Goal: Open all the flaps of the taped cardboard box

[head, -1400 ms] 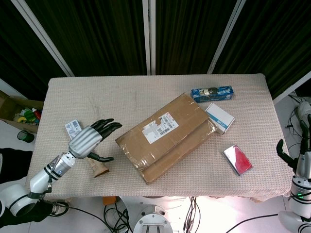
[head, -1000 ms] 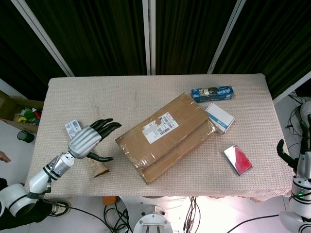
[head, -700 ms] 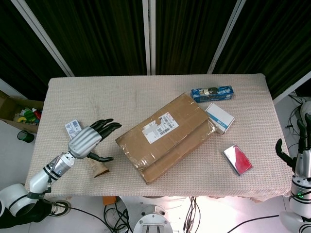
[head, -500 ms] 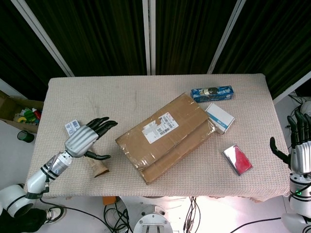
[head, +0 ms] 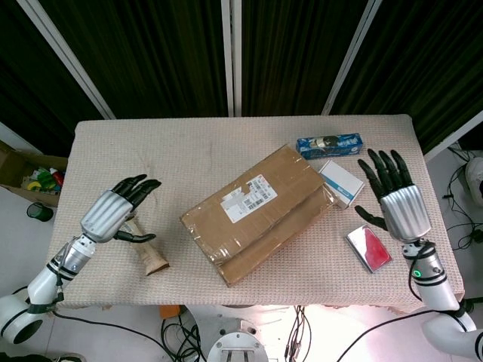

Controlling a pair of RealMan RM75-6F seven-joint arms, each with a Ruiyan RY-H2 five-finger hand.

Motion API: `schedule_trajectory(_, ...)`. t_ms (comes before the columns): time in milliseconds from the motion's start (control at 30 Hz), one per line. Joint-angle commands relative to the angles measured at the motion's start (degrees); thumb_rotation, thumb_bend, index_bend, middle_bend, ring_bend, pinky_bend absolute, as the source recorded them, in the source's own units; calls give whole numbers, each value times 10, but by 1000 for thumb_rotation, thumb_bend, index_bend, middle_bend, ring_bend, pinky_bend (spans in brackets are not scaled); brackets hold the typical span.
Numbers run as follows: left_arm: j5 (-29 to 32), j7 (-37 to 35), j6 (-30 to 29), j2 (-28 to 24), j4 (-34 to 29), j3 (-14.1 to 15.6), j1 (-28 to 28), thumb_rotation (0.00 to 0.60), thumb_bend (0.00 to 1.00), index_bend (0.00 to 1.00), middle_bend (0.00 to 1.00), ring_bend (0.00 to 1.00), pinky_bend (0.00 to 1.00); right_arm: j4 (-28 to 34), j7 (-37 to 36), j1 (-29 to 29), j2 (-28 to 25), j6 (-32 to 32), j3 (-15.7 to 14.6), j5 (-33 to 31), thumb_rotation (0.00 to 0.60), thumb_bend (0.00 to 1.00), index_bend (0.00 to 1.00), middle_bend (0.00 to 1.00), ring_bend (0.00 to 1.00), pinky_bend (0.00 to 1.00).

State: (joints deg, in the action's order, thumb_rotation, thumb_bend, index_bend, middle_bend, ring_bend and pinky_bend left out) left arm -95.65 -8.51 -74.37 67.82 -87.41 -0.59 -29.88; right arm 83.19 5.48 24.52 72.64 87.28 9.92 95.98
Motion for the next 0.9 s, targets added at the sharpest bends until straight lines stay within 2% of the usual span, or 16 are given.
schedule_trajectory(33, 5, -6, -21, 10, 24, -2, 15, 0, 36, 65, 99, 54, 163, 57, 60, 58, -2, -79, 19, -8, 600, 0, 0, 0, 0, 0)
schedule_trajectory(267, 6, -41, -32, 13, 57, 4, 27, 0, 37, 65, 99, 54, 162, 52, 96, 91, 47, -133, 21, -33, 600, 0, 0, 0, 0, 0)
schedule_trajectory(533, 5, -64, -38, 13, 79, 4, 33, 0, 37, 65, 99, 53, 162, 12, 110, 111, 90, -146, 18, -36, 600, 0, 0, 0, 0, 0)
schedule_trajectory(767, 1, -71, -41, 11, 82, 4, 35, 0, 37, 65, 99, 54, 162, -17, 124, 142, 121, -174, 28, -48, 600, 26, 0, 0, 0, 0)
schedule_trajectory(900, 0, -72, -42, 11, 82, 4, 37, 0, 36, 65, 99, 54, 162, -22, 120, 160, 135, -167, 42, -44, 600, 51, 0, 0, 0, 0)
